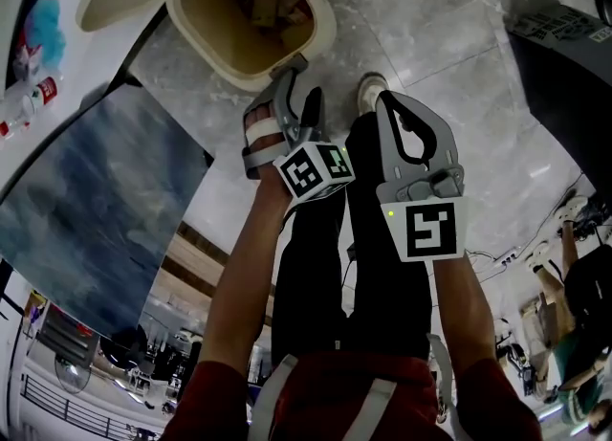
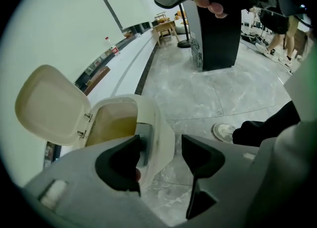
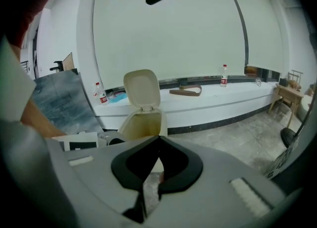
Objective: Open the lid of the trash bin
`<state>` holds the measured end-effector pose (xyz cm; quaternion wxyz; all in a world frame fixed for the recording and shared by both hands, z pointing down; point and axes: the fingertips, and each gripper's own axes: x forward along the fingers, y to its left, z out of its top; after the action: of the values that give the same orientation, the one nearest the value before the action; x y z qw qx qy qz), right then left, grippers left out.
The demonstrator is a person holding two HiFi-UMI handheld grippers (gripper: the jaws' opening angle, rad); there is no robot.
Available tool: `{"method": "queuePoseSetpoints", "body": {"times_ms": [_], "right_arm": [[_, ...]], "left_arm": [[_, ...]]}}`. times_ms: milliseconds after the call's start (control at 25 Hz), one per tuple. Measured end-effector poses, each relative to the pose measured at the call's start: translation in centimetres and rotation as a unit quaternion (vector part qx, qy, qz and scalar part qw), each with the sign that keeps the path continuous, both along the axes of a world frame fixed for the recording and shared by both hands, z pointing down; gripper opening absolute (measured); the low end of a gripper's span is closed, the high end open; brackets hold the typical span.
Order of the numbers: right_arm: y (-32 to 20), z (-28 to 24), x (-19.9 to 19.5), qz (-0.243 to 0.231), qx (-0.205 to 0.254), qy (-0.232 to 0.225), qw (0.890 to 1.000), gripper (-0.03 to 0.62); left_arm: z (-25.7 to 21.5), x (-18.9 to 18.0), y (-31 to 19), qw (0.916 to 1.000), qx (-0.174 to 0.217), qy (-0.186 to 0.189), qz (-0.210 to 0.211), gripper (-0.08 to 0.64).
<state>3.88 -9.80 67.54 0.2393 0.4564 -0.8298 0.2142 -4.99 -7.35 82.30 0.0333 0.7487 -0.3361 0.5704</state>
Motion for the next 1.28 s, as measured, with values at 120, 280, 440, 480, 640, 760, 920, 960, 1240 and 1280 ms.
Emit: {"method": "queuePoseSetpoints", "body": {"times_ms": [120, 280, 440, 480, 640, 760, 920, 960, 1240, 1280], "right_arm": [[-0.2, -0.4, 0.0, -0.001, 0.002, 0.000, 1.000, 0.000], [-0.3, -0.8, 0.2, 0.000, 0.008, 0.003, 1.000, 0.000], [-0.1, -1.5, 0.3, -0.004, 0.010, 0.012, 1.000, 0.000], [-0.2, -1.9, 0.4, -0.004, 0.015, 0.013, 1.000, -0.001], [0.1, -3.7, 0.6, -0.005, 0.029, 0.019, 0.999, 0.000], [0.3, -5.7, 0.7, -0.008, 0.037, 0.028, 0.999, -0.002], [0.6, -8.8, 0.3, -0.010, 0.049, 0.034, 0.998, -0.002], [0.7, -9.6, 0.2, -0.010, 0.052, 0.036, 0.998, 0.000], [2.1, -15.5, -0.4, -0.004, 0.070, 0.041, 0.997, -0.001], [2.4, -16.4, -0.5, -0.003, 0.070, 0.043, 0.997, 0.000]], "left_arm": [[-0.1, -0.1, -0.1, 0.9999, -0.005, 0.006, -0.014, 0.268], [-0.2, 0.0, -0.1, 0.9995, -0.014, 0.013, -0.026, 0.268], [-0.5, -0.2, 0.0, 0.9994, -0.020, 0.015, -0.022, 0.268], [-0.7, -0.3, 0.0, 0.9994, -0.021, 0.016, -0.023, 0.268], [-2.2, -1.0, 0.8, 0.9993, -0.024, 0.012, -0.025, 0.268], [-4.0, -1.3, 1.2, 0.9992, -0.023, 0.014, -0.031, 0.268], [-7.3, -1.8, 1.8, 0.9986, -0.015, 0.025, -0.043, 0.267], [-8.2, -1.9, 1.9, 0.9984, -0.012, 0.029, -0.046, 0.267], [-15.5, -3.6, 3.2, 0.9944, 0.007, 0.056, -0.089, 0.265], [-16.6, -3.9, 3.5, 0.9935, 0.009, 0.060, -0.096, 0.265]]}}
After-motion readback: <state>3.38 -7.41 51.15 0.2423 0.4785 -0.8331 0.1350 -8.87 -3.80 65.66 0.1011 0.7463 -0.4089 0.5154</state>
